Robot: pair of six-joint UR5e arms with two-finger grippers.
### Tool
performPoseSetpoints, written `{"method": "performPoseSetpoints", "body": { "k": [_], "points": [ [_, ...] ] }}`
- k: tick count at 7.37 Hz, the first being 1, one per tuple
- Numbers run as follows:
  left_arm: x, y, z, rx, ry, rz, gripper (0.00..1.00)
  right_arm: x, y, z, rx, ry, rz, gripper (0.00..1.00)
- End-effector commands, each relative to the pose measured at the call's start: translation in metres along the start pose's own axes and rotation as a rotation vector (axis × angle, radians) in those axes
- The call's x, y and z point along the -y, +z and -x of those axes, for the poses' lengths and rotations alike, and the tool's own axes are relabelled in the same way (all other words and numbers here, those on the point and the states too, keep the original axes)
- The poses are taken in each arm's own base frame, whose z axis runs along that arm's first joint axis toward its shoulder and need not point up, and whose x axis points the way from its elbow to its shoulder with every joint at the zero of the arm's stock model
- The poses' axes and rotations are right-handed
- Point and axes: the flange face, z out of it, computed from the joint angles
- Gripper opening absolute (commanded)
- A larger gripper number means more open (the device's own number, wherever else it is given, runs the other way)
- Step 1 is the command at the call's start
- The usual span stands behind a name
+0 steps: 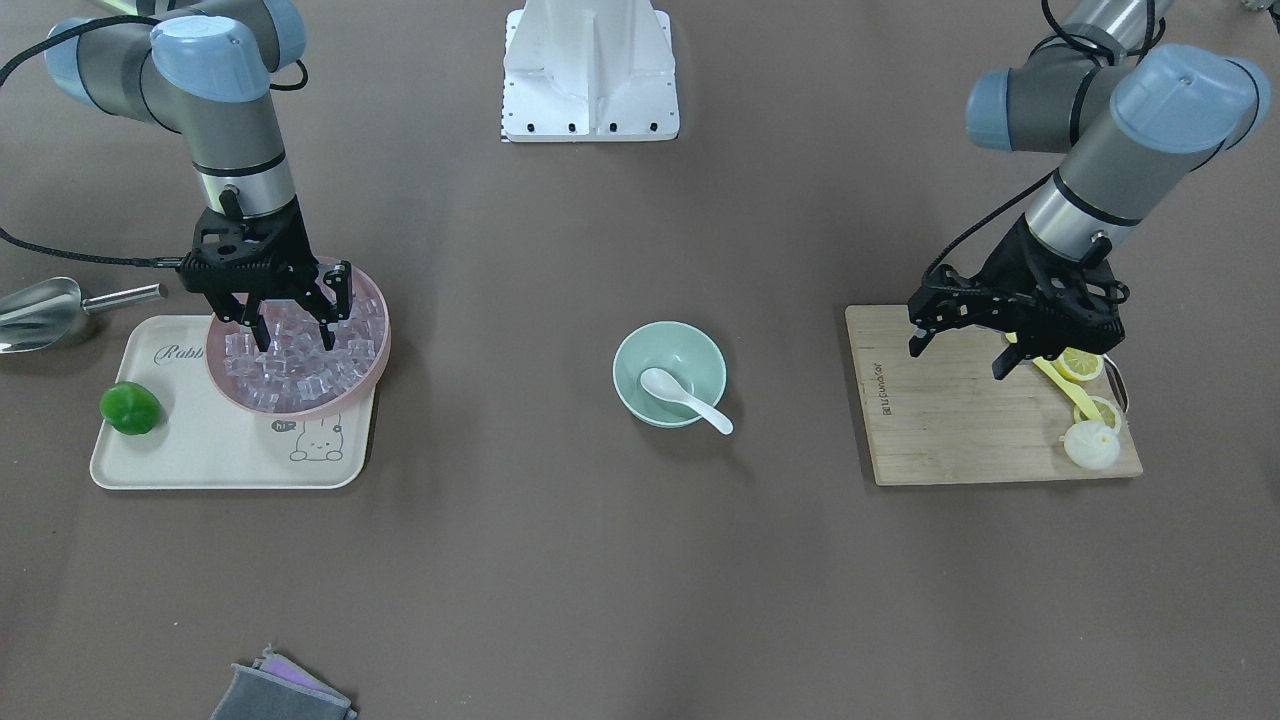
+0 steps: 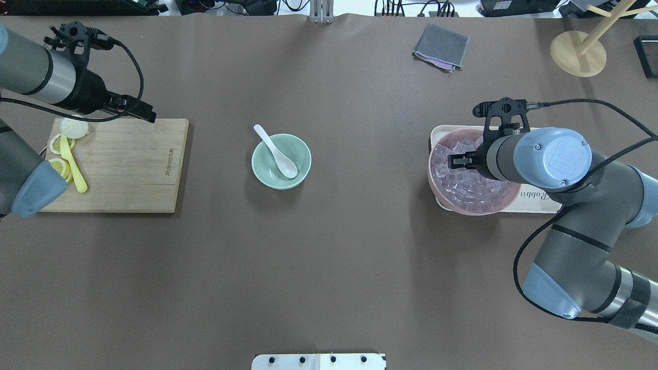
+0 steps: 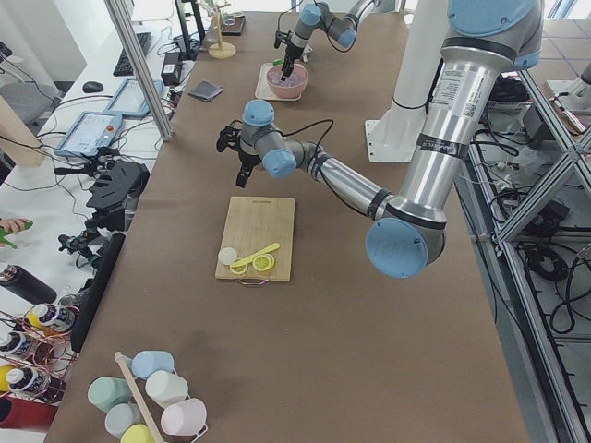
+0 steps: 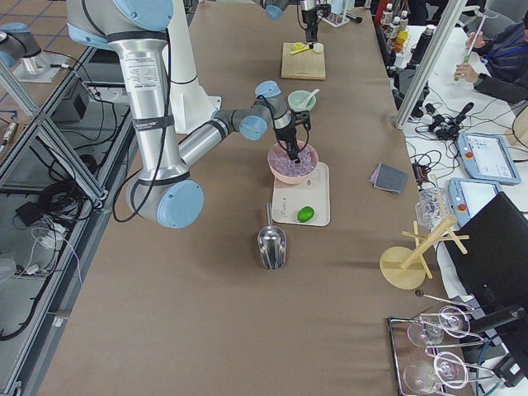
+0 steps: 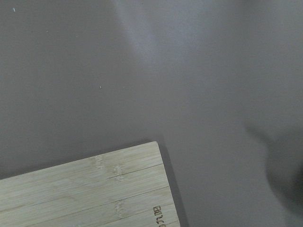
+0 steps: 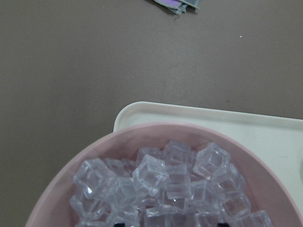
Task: Put spoon and ice into bowl
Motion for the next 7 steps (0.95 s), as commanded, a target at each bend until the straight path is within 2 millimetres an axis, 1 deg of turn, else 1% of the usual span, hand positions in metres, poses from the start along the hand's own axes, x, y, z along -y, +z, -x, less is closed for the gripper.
{"method": "performPoseSetpoints", "body": {
  "k": [1,2,5,7],
  "points": [
    [0.000,0.000,0.000,-0.001,-0.003,-0.002,0.99,-0.017,0.002,-0.007,-0.056,-0.108,0.056,0.72],
    [0.000,0.000,0.000,0.000,-0.007,-0.001,0.99,-0.029,0.000,-0.007,-0.064,-0.118,0.073,0.72],
    [0.000,0.000,0.001,-0.001,-0.011,-0.002,0.99,-0.047,0.004,0.004,-0.068,-0.110,0.094,0.72],
    [0.000,0.001,0.000,-0.001,-0.009,0.000,0.99,-0.050,0.005,0.005,-0.070,-0.110,0.095,0.72]
  ]
}}
